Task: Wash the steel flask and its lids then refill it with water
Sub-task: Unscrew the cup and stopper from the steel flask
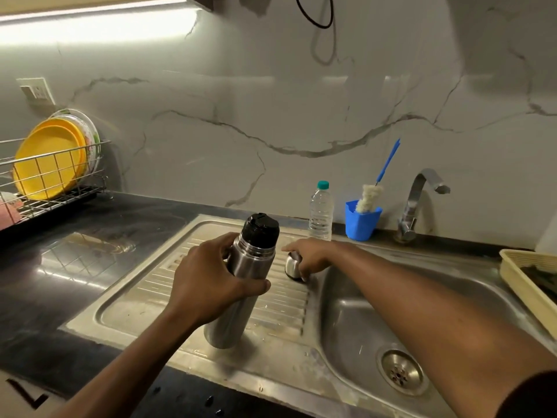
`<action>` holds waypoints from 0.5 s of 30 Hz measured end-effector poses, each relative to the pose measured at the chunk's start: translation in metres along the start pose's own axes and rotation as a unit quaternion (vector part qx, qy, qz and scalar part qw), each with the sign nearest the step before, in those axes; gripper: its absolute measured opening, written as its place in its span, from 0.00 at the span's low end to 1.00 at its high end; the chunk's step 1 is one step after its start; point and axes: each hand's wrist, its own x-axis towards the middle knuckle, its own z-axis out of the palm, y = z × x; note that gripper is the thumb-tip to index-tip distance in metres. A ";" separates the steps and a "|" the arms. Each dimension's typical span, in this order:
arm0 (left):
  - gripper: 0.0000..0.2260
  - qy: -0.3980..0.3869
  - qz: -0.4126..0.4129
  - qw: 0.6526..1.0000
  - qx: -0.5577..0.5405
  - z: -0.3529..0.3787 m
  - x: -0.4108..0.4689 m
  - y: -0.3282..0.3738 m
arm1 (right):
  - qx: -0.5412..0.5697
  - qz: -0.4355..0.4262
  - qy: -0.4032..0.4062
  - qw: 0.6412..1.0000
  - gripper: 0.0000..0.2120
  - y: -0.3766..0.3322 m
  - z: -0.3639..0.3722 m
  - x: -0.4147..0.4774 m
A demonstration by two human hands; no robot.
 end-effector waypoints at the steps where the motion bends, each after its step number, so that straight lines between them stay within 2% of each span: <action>1: 0.27 -0.001 0.000 1.000 -0.001 0.000 0.000 0.000 | 0.003 -0.006 -0.001 1.000 0.47 0.000 -0.005 -0.005; 5: 0.26 0.002 -0.005 1.000 -0.004 -0.001 -0.002 0.004 | 0.024 -0.072 0.059 0.995 0.39 -0.013 -0.039 -0.044; 8: 0.26 0.005 -0.006 1.000 -0.017 0.002 -0.004 0.011 | 0.113 -0.131 0.115 0.978 0.26 -0.030 -0.069 -0.091; 11: 0.27 0.005 -0.004 1.000 -0.026 0.006 -0.007 0.024 | 0.201 -0.163 0.132 0.957 0.16 -0.054 -0.089 -0.143; 13: 0.28 0.003 0.002 1.000 -0.021 0.009 -0.007 0.035 | 0.188 -0.163 0.141 0.958 0.17 -0.072 -0.097 -0.174; 15: 0.29 0.001 0.012 1.000 -0.011 0.013 -0.009 0.047 | 0.098 -0.145 0.167 0.970 0.23 -0.089 -0.098 -0.199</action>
